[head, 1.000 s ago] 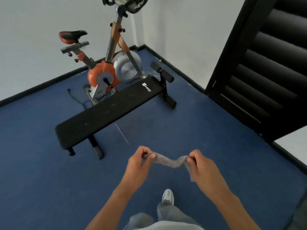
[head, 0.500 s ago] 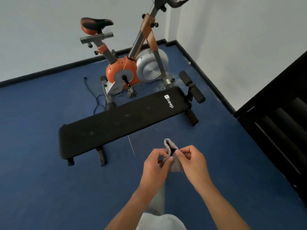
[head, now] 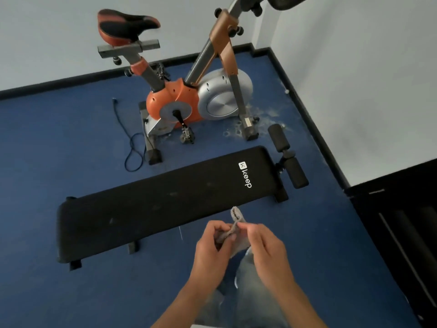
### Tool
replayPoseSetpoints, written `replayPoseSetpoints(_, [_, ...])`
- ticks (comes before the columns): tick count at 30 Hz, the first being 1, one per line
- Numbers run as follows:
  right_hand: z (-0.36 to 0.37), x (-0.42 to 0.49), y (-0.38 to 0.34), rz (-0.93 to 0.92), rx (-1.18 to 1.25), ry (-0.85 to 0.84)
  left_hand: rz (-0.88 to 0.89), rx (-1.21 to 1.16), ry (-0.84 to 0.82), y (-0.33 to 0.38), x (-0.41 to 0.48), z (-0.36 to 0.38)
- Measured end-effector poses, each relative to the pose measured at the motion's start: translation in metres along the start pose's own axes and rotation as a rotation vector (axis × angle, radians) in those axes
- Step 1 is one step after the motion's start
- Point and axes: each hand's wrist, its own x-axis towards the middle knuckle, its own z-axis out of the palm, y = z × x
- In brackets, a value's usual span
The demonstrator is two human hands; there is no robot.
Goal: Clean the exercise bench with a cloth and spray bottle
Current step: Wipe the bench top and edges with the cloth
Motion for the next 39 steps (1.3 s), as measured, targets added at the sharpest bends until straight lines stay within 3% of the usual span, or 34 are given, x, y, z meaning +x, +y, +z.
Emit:
replayPoseSetpoints(3, [-0.019, 0.045, 0.027, -0.102, -0.296, -0.106, -0.096, -0.148, -0.011, 0.005, 0.044, 0.009])
replayPoseSetpoints(7, [-0.031, 0.107, 0.055, 0.002, -0.083, -0.359, -0.174, -0.265, -0.088, 0.008, 0.094, 0.029])
replayPoseSetpoints(9, [-0.034, 0.135, 0.07, 0.002, -0.051, -0.314, -0.179, -0.195, -0.067, 0.003, 0.118, 0.044])
replayPoseSetpoints(12, [-0.042, 0.18, 0.104, -0.042, -0.226, -0.237, -0.245, -0.098, 0.028, -0.018, 0.154, 0.066])
replayPoseSetpoints(19, [-0.063, 0.308, 0.219, -0.087, -0.605, -0.139, -0.343, 0.432, 0.09, -0.123, 0.239, 0.087])
replayPoseSetpoints(25, [-0.049, 0.402, 0.304, -0.07, -0.788, 0.116, -0.402, 0.676, 0.194, -0.217, 0.286, 0.089])
replayPoseSetpoints(30, [-0.014, 0.391, 0.344, -0.102, -0.788, -0.022, -0.535, 0.752, 0.262, -0.261, 0.308, 0.092])
replayPoseSetpoints(33, [-0.013, 0.382, 0.354, -0.143, -0.785, -0.023, -0.603, 0.733, 0.273, -0.275, 0.323, 0.092])
replayPoseSetpoints(37, [-0.03, 0.399, 0.355, -0.344, -1.015, -0.072, -0.658, 0.757, 0.231, -0.286, 0.334, 0.098])
replayPoseSetpoints(39, [-0.042, 0.418, 0.355, -0.336, -0.996, -0.024, -0.674, 0.751, 0.207, -0.289, 0.334, 0.101])
